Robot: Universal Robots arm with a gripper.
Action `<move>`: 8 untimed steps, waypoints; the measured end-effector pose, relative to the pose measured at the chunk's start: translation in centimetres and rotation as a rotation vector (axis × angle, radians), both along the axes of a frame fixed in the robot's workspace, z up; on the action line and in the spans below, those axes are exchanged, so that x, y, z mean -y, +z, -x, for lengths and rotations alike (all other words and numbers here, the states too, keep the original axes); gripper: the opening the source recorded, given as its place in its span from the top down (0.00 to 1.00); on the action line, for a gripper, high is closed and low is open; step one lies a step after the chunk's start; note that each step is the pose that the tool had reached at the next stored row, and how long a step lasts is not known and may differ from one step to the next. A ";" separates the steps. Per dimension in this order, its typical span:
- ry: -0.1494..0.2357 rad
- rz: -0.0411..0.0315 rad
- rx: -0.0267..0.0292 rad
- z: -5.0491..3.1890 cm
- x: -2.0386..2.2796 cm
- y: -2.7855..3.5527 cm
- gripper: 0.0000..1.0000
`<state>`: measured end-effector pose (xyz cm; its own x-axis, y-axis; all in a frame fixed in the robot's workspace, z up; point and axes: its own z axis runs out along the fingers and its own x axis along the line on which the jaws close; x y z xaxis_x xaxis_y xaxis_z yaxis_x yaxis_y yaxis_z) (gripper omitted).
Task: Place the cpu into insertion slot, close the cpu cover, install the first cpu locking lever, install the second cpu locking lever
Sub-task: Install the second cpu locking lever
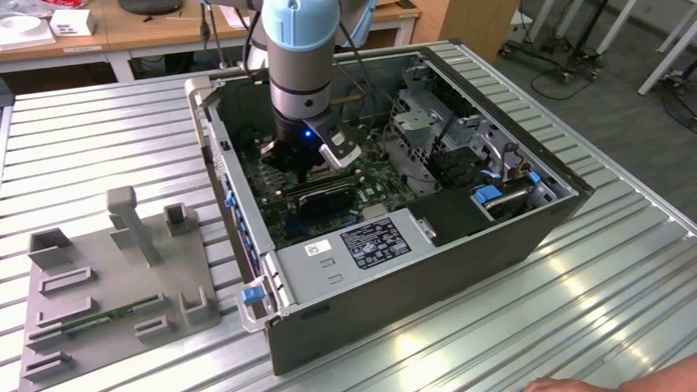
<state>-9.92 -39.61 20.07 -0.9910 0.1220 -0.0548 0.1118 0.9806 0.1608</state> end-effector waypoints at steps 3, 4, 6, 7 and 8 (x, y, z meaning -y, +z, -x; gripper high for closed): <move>0.000 -0.0039 0.0000 0.09 0.00 -0.09 0.89; 0.000 -0.0094 0.0000 0.19 0.01 -0.20 0.89; 0.000 -0.0127 0.0000 0.24 0.01 -0.26 0.89; 0.000 -0.0143 0.0000 0.26 0.02 -0.29 0.89; 0.000 -0.0158 0.0000 0.27 0.03 -0.32 0.89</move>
